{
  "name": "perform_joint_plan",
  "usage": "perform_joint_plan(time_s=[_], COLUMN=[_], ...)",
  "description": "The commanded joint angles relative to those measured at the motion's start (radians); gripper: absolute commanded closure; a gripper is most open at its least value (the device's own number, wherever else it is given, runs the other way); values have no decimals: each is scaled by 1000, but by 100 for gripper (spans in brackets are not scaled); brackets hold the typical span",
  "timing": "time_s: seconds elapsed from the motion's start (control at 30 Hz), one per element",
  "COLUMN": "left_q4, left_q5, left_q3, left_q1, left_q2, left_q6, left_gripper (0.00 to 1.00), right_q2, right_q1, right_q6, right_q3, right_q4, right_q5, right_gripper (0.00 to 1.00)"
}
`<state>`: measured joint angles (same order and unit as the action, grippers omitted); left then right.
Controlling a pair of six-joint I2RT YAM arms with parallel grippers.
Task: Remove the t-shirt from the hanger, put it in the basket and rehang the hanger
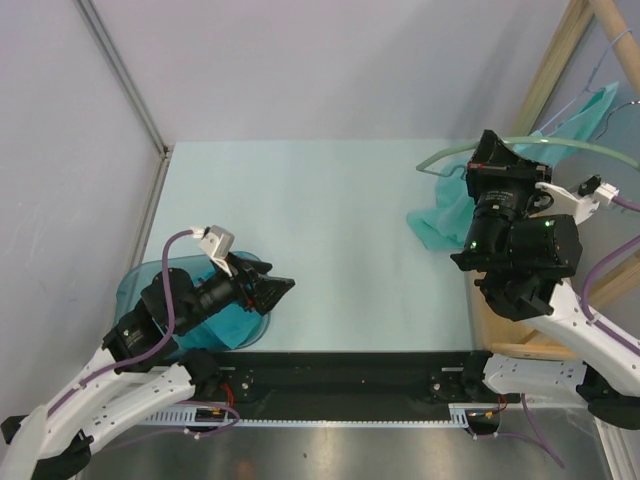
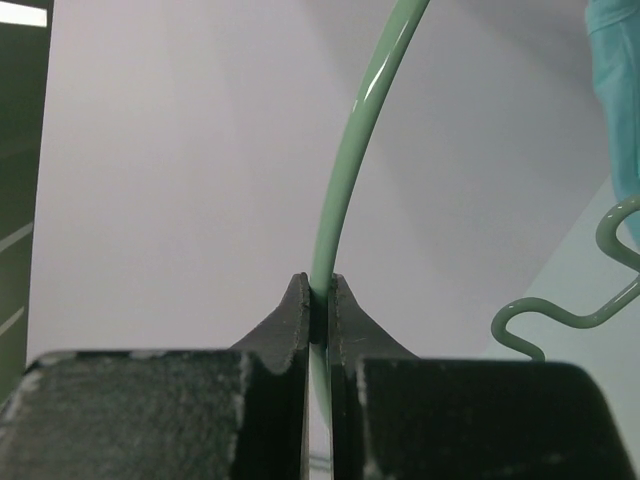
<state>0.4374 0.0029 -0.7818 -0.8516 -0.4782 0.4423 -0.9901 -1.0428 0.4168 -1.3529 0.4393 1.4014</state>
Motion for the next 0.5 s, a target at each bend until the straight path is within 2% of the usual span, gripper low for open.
perform_joint_plan(time_s=[0.0, 0.17, 0.47], left_q4=[0, 11, 21], left_q5=[6, 0, 0], left_q3=[-30, -34, -54], left_q1=[0, 0, 0], left_q2=[-7, -5, -13], left_q6=[-17, -22, -34], left_gripper=[20, 20, 19], right_q2=[15, 4, -4], right_q1=[55, 108, 188], right_q6=[109, 194, 231], right_q3=[-68, -101, -190], right_q4=[65, 72, 62], right_q5=[97, 99, 140], right_gripper=[100, 100, 100])
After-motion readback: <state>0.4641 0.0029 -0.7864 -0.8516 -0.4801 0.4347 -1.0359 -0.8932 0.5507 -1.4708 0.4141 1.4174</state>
